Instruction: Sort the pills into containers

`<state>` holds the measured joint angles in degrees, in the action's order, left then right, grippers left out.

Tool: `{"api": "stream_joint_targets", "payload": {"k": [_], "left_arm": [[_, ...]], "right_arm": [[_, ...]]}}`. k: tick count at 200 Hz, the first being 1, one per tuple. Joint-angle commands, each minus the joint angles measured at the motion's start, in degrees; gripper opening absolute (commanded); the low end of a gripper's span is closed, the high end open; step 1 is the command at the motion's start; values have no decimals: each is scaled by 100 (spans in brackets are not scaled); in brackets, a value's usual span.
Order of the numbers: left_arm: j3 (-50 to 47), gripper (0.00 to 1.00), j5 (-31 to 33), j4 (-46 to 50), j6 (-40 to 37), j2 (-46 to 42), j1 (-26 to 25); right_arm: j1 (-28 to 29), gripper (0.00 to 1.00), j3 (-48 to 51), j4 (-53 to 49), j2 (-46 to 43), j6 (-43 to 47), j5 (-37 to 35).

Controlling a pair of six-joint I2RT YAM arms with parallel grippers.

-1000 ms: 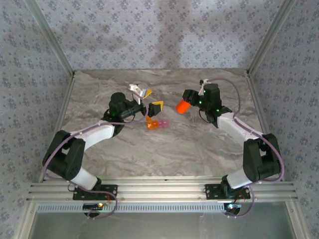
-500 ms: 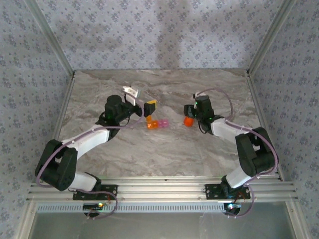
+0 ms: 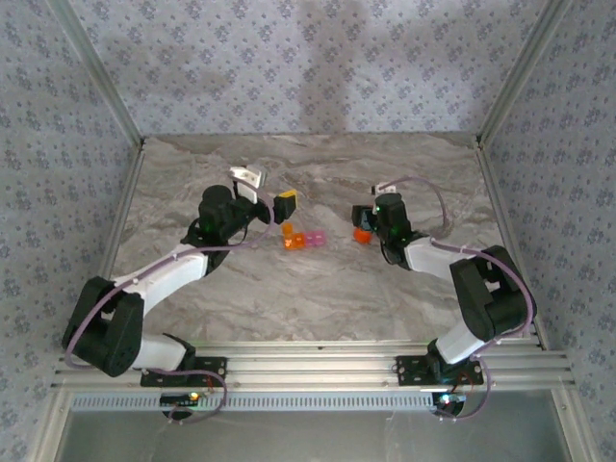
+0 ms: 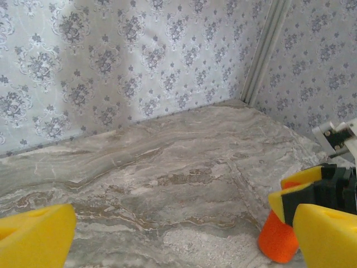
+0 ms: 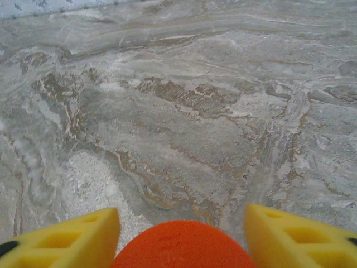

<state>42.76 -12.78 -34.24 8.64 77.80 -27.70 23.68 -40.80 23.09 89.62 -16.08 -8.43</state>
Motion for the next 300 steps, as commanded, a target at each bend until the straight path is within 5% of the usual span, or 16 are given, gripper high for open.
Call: {"api": "stream_joint_targets", "payload": {"k": [1, 52, 99, 152, 217, 241, 286, 300], "left_arm": [[-29, 99, 183, 85, 102, -191, 37], [15, 99, 423, 251, 194, -221, 28], [175, 99, 1093, 629, 524, -230, 70], [161, 99, 1384, 889, 836, -261, 292], [353, 97, 1033, 1667, 497, 70, 529], [618, 77, 908, 2113, 288, 367, 554], [1223, 0, 689, 2878, -8, 1042, 564], [1352, 0, 590, 3004, -71, 1220, 573]], "right_arm": [[95, 71, 72, -239, -133, 68, -190], [67, 86, -357, -852, -772, 4, 15], [-5, 87, -1333, -2064, -1358, -203, 857], [92, 85, -2639, -3733, -644, -262, 2618], [657, 81, -2963, -4258, 722, -125, 2879], [871, 80, -3231, -4508, 1309, -28, 2474], [939, 80, -3555, -4707, 2023, -36, 1827], [928, 80, -3612, -4727, 2166, -22, 1760]]}}
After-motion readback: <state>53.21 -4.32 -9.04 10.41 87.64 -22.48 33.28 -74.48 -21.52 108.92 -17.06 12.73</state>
